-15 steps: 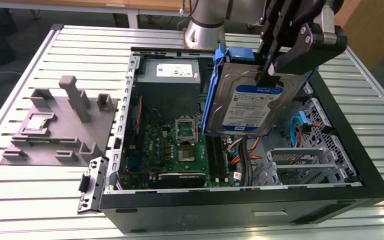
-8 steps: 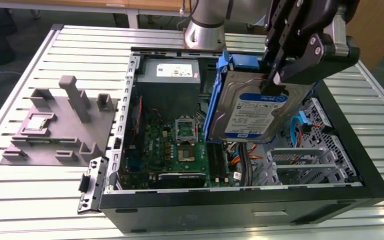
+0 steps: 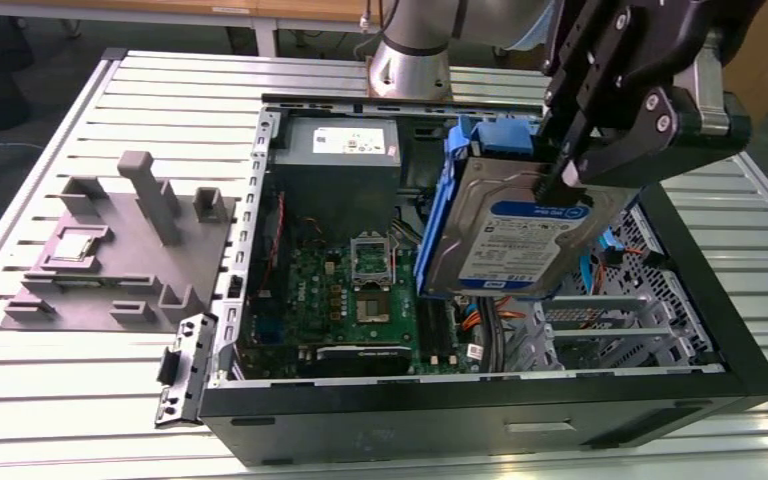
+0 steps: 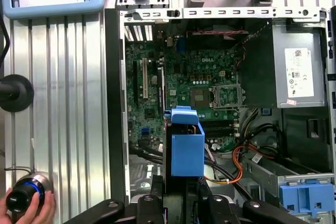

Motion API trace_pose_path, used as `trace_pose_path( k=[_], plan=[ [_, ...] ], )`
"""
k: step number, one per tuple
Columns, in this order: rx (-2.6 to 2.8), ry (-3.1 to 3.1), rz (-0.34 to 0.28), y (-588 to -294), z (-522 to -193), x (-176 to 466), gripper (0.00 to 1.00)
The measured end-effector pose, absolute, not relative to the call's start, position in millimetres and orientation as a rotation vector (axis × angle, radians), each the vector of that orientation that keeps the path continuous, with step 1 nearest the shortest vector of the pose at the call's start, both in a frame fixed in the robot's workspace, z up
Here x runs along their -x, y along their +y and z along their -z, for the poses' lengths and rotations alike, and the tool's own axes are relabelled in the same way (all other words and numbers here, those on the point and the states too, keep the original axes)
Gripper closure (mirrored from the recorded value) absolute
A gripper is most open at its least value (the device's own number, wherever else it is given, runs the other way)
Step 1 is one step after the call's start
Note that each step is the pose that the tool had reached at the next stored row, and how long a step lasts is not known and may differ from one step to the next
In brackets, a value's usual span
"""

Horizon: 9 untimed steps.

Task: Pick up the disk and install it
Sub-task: 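Pick up the disk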

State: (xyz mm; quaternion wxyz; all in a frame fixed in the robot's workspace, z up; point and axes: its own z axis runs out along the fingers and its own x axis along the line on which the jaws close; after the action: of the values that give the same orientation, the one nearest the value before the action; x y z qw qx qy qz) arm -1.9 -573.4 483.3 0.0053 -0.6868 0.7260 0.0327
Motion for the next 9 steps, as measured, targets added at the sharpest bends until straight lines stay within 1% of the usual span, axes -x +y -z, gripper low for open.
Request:
trace_pose_path(
  k=[9],
  plan=[
    [2.151,2.273,-0.102,-575,-480,-19,0.65]
  ],
)
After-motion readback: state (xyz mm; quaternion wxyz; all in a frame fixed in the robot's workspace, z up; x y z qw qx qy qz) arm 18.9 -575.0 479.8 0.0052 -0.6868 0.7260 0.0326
